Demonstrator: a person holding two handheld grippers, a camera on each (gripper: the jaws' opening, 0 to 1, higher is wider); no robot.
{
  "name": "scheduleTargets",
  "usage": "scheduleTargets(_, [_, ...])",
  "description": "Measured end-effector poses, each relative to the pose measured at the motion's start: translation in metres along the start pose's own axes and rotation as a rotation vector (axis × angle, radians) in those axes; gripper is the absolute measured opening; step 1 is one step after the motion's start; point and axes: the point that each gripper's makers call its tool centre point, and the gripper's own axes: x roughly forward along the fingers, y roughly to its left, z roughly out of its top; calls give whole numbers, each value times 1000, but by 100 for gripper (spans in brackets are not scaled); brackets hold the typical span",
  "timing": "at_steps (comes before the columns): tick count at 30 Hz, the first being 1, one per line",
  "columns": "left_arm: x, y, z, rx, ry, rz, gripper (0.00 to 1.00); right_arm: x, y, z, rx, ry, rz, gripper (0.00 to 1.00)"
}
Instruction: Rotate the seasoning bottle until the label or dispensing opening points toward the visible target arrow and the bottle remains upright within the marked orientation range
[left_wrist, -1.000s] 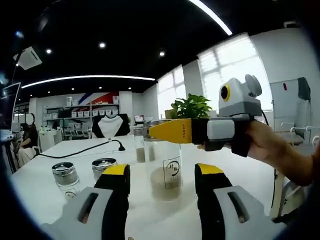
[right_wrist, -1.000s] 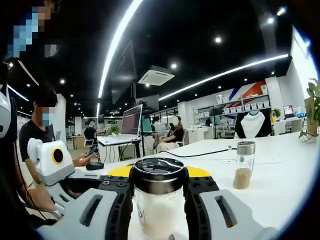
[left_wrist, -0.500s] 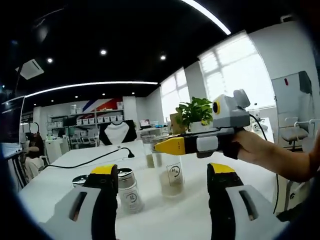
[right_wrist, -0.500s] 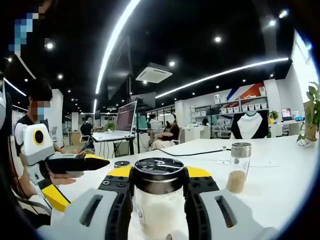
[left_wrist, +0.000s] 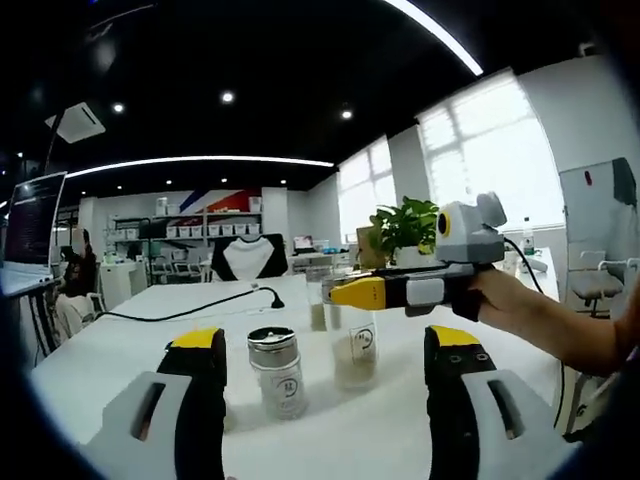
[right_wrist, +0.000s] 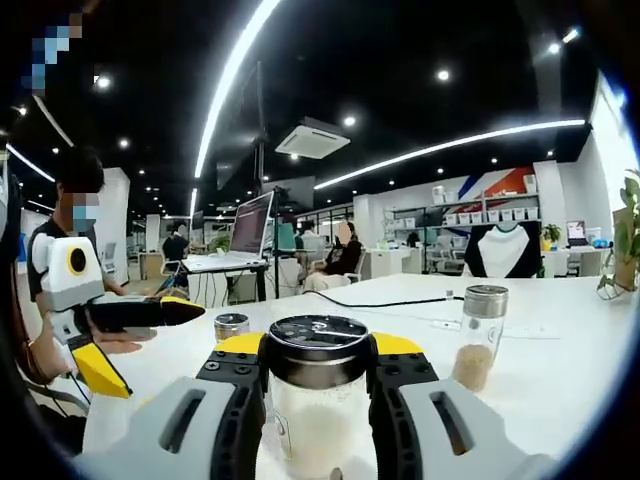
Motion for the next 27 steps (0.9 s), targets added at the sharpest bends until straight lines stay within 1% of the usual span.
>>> scheduleTargets(4, [1, 4, -2, 3, 7, 8, 86, 0, 0, -4, 5, 7, 16, 36])
scheduleTargets(5, [2, 4, -4, 13, 21, 9, 85, 0, 0, -5, 8, 7, 24, 36])
scheduleTargets(9, [3, 6, -5, 15, 29, 15, 85, 1, 0, -8, 36, -6, 47, 36])
scheduleTargets(12, [4, 8, -3, 1, 22, 22, 85, -2, 2, -8, 28, -6, 51, 36])
scheduleTargets(14, [5, 7, -4, 2, 24, 19, 85, -4, 7, -8, 1, -5, 87, 36])
scheduleTargets(16, [5, 5, -5, -7, 31, 5, 85, -5, 10, -9, -20, -1, 105, 36])
scheduleTargets(18, [6, 3, -5, -29, 26, -6, 85, -3, 8, -9, -25, 12, 105, 36])
scheduleTargets(27, [3, -2, -1, -16, 28, -14, 85, -6, 17, -8, -23, 22, 121, 37])
